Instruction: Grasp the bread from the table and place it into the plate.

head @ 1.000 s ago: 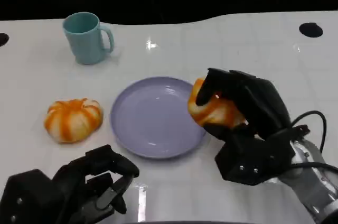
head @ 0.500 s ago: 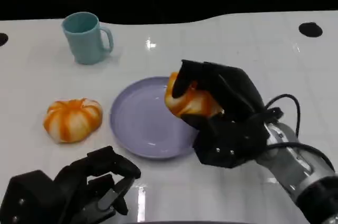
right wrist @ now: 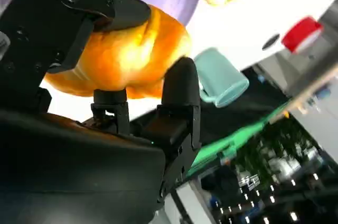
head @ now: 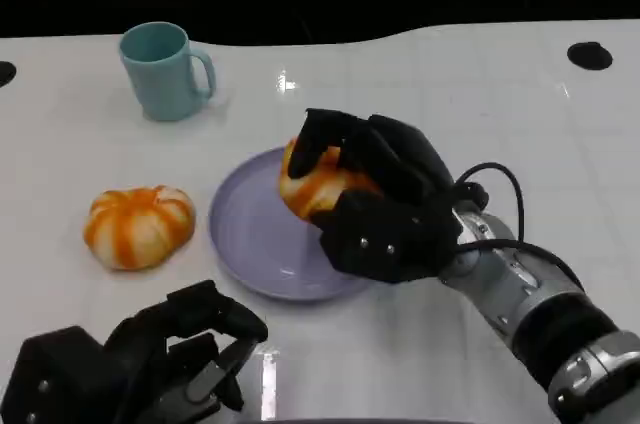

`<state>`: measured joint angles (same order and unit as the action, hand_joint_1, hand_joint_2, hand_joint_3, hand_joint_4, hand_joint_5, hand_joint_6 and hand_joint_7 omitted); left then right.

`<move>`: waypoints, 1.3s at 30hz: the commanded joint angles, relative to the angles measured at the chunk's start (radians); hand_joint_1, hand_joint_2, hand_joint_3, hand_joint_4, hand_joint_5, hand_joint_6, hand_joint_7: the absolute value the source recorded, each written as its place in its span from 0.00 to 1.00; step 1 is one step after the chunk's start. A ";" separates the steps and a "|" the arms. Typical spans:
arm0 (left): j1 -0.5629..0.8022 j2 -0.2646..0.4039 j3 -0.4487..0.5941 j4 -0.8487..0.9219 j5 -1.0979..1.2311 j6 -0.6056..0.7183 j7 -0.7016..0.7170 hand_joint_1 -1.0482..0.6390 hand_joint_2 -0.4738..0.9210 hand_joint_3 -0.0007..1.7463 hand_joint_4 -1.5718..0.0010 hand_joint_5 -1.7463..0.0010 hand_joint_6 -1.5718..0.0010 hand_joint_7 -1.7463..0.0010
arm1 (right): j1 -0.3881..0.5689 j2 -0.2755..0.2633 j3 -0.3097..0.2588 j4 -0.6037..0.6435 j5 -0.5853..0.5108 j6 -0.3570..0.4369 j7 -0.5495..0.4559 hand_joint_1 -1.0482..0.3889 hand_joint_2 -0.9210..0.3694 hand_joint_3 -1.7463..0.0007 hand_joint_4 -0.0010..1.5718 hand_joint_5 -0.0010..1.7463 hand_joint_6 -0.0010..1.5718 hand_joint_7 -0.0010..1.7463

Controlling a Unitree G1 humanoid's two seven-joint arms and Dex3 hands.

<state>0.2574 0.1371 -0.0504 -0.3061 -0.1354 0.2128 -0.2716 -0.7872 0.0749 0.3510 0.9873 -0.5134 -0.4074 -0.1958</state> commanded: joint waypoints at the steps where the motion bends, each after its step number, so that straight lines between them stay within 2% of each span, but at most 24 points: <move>1: 0.010 0.007 -0.001 -0.007 0.009 -0.009 0.008 0.39 0.99 0.28 0.58 0.00 0.59 0.25 | -0.018 -0.018 0.022 -0.005 -0.001 0.037 0.075 0.53 0.20 0.68 0.31 0.45 0.43 0.17; 2: 0.011 0.007 -0.001 -0.008 0.009 -0.009 0.008 0.38 0.99 0.28 0.58 0.00 0.59 0.25 | -0.015 -0.028 0.037 -0.020 -0.015 0.050 0.099 0.49 0.16 0.72 0.26 0.37 0.41 0.11; 3: 0.011 0.006 -0.002 -0.008 0.009 -0.011 0.008 0.38 0.99 0.28 0.58 0.00 0.59 0.25 | -0.011 -0.036 0.047 -0.036 -0.023 0.065 0.122 0.43 0.07 0.81 0.16 0.30 0.33 0.05; 6: 0.012 0.005 -0.003 -0.010 0.008 -0.010 0.008 0.38 0.99 0.28 0.58 0.00 0.59 0.25 | 0.014 -0.055 0.062 -0.100 -0.026 0.093 0.181 0.35 0.01 0.86 0.03 0.22 0.21 0.01; 11: 0.013 0.003 -0.006 -0.014 0.013 -0.008 0.013 0.37 0.99 0.28 0.58 0.00 0.58 0.25 | 0.063 -0.078 0.053 -0.232 0.006 0.157 0.289 0.30 0.00 0.83 0.00 0.13 0.14 0.00; 14: 0.014 0.000 -0.005 -0.019 0.010 0.001 0.012 0.37 0.99 0.28 0.57 0.00 0.58 0.26 | 0.095 -0.098 0.053 -0.318 0.020 0.187 0.344 0.29 0.00 0.82 0.00 0.11 0.12 0.00; 21: 0.020 -0.002 -0.009 -0.026 0.014 0.000 0.013 0.38 0.99 0.28 0.57 0.00 0.59 0.26 | 0.210 -0.153 0.036 -0.550 0.063 0.252 0.448 0.29 0.00 0.82 0.00 0.12 0.13 0.00; 28: 0.025 -0.004 -0.015 -0.030 0.022 -0.004 0.021 0.38 0.99 0.28 0.56 0.00 0.58 0.25 | 0.364 -0.210 -0.007 -0.782 0.121 0.271 0.470 0.32 0.00 0.83 0.04 0.16 0.16 0.02; 38: 0.022 -0.007 -0.010 -0.026 0.010 0.005 0.023 0.38 0.98 0.29 0.57 0.00 0.59 0.25 | 0.551 -0.278 -0.089 -0.967 0.223 0.212 0.465 0.39 0.00 0.85 0.15 0.26 0.24 0.05; 39: 0.023 -0.006 -0.010 -0.027 0.012 0.005 0.023 0.38 0.99 0.29 0.57 0.00 0.59 0.25 | 0.563 -0.281 -0.095 -0.978 0.230 0.208 0.464 0.39 0.00 0.85 0.15 0.32 0.26 0.06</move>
<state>0.2782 0.1228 -0.0677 -0.3285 -0.1262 0.2139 -0.2587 -0.2582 -0.1830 0.2886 0.0496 -0.3143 -0.1794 0.2728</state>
